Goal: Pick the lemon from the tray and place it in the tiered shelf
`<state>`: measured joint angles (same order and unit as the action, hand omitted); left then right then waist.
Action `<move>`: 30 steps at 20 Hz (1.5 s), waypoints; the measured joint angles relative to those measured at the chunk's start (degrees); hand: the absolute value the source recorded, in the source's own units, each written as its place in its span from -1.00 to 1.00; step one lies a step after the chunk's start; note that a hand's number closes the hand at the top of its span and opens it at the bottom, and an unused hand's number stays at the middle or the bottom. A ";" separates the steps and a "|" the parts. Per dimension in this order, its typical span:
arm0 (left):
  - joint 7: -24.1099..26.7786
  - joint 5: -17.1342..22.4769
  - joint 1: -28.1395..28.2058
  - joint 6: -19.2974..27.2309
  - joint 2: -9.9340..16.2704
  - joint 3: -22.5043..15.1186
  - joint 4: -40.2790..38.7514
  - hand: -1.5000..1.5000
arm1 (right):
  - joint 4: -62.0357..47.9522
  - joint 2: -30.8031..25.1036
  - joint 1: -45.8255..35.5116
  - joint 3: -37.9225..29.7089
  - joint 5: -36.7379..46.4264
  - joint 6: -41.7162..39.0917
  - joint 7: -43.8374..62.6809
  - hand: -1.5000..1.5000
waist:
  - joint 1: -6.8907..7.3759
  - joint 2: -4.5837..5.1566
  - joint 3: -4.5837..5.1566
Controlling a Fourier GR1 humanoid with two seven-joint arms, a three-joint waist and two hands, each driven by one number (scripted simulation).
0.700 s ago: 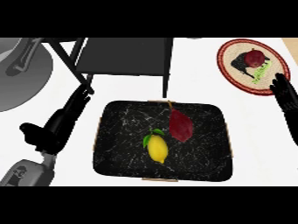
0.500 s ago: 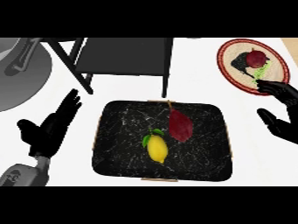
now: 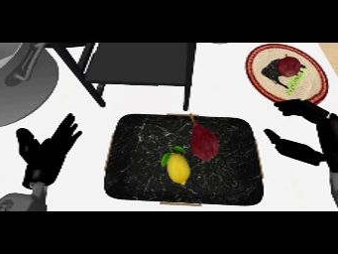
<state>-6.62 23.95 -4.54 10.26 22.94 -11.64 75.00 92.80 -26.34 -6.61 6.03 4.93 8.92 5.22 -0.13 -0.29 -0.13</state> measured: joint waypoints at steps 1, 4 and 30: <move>-0.19 -0.24 0.41 0.30 -0.41 -0.12 0.65 0.00 | -0.50 0.15 0.07 0.30 -0.07 -0.92 -0.83 -1.00 | 0.08 -0.02 -0.04; -1.47 -0.54 1.16 0.96 -0.43 0.17 1.59 0.00 | 4.35 -1.40 1.09 1.94 -1.17 -5.29 1.27 -1.00 | -0.11 -0.09 -0.07; -4.33 -2.51 0.09 -0.95 -1.59 2.71 0.75 0.00 | 16.49 12.97 -22.20 29.14 19.72 -13.70 57.49 -1.00 | 0.73 0.02 -0.04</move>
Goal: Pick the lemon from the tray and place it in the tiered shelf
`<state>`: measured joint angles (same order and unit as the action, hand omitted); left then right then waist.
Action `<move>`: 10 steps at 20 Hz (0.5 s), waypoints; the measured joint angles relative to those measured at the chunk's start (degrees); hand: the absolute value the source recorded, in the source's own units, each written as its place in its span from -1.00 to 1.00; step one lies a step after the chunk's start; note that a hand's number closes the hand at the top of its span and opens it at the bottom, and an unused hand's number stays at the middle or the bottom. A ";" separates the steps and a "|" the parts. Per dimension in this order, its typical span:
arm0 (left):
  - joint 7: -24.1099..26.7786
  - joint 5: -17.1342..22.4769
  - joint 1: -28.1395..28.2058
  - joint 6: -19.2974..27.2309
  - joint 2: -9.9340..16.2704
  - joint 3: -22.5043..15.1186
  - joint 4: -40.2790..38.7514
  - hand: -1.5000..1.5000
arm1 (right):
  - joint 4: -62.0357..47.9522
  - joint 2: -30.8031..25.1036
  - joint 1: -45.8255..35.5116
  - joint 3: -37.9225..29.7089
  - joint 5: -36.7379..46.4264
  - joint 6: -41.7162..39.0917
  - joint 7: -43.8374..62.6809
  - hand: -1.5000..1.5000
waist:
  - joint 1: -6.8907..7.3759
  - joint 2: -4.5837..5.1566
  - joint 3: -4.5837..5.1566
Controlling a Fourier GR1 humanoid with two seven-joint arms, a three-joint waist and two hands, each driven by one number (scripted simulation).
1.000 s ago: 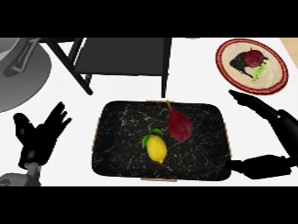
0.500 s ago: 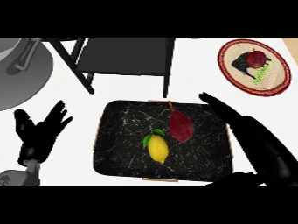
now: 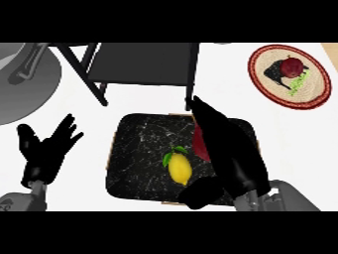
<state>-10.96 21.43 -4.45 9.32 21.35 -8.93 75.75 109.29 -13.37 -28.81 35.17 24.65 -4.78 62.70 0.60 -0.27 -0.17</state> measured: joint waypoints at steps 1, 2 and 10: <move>0.28 0.18 0.43 -0.46 0.26 0.31 0.37 0.00 | -1.43 1.12 -0.48 0.45 0.68 -0.13 0.44 -1.00 | 0.03 -0.01 0.01; 0.17 0.35 0.32 -0.90 0.39 0.64 -0.03 0.00 | -2.93 1.62 -0.69 0.31 0.76 -0.41 0.38 -1.00 | -0.03 0.01 -0.01; -1.09 -1.02 1.04 0.37 -0.77 0.65 1.43 0.00 | -10.91 7.34 -2.97 2.74 4.54 -2.53 1.98 -1.00 | -0.32 -0.03 -0.07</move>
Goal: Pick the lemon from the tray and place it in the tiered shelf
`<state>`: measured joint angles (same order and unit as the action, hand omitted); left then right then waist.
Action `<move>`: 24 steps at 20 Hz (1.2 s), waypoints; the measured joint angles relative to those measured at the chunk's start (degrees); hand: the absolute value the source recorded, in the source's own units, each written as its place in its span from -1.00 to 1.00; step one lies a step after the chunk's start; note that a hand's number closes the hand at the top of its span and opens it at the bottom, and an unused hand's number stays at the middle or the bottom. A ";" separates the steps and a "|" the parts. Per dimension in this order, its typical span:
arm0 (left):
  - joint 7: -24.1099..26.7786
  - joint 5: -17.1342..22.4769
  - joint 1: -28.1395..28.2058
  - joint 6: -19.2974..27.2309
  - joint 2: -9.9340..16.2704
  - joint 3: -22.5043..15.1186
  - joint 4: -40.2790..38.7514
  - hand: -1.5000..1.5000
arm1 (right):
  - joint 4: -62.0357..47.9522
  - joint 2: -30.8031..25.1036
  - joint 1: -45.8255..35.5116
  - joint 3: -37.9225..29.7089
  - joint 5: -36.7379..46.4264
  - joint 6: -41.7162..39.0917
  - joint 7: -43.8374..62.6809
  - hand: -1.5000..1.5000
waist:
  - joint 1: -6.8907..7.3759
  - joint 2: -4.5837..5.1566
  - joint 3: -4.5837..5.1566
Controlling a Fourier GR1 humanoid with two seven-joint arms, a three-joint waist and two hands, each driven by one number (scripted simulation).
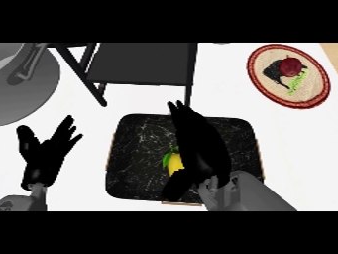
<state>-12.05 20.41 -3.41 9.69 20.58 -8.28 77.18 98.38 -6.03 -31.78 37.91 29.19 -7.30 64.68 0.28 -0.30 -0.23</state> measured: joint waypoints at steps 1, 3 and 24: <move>0.30 -0.27 0.35 0.28 -0.33 -0.10 0.39 0.00 | -0.24 0.61 0.21 0.43 0.87 -0.07 0.52 -1.00 | -0.06 -0.04 -0.01; -0.40 -0.52 0.19 0.38 -0.22 0.16 0.22 0.00 | -0.50 0.67 1.84 1.16 2.49 -0.16 0.47 -1.00 | -0.24 -0.06 -0.04; -0.77 -2.52 0.19 -2.13 -1.35 2.59 0.29 0.00 | -10.32 5.04 7.39 3.43 16.52 1.37 -1.37 -1.00 | -0.10 0.05 -0.04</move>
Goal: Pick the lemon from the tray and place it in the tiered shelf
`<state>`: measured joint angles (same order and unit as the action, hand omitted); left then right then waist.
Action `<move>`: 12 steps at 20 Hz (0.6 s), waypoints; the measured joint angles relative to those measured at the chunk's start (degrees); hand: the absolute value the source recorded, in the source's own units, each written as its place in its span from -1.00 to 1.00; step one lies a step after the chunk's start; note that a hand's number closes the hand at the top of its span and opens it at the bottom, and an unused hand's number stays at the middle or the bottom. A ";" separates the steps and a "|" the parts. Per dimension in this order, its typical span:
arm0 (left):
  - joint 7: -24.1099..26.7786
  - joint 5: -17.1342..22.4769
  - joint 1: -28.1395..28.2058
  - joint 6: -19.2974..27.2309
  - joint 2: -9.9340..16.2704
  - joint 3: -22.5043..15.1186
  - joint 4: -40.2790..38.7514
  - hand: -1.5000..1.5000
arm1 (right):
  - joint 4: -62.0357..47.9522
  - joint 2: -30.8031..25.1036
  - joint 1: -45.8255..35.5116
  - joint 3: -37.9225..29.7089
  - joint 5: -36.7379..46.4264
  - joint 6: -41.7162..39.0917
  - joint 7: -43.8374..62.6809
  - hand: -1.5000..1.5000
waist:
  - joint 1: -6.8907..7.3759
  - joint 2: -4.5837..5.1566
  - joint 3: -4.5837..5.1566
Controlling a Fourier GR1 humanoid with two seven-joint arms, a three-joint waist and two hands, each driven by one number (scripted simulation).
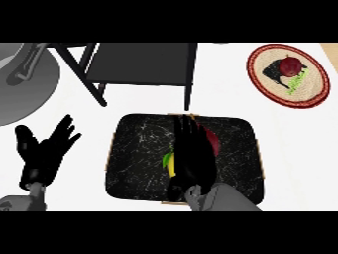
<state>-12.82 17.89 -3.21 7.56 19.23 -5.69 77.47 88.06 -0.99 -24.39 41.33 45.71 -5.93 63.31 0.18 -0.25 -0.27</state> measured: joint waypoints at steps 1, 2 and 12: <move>-0.09 0.00 0.01 -0.22 -0.09 0.19 0.09 0.00 | -0.69 0.06 -0.32 0.03 0.14 0.14 0.01 -1.00 | 0.03 0.02 0.02; -0.16 -0.34 -0.05 0.02 -0.51 0.23 -0.09 0.00 | -1.04 0.16 -0.14 -0.54 0.74 0.03 -0.43 -1.00 | 0.01 0.02 0.00; -2.18 -2.45 -0.21 -0.54 -2.39 1.30 1.09 0.00 | -8.30 0.71 -1.13 -1.74 2.23 4.82 -4.73 -1.00 | 0.15 0.02 0.04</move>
<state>-15.01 15.44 -3.43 7.02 16.84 -4.39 78.55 79.75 -0.28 -25.53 39.59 47.94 -1.11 58.58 0.33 -0.23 -0.23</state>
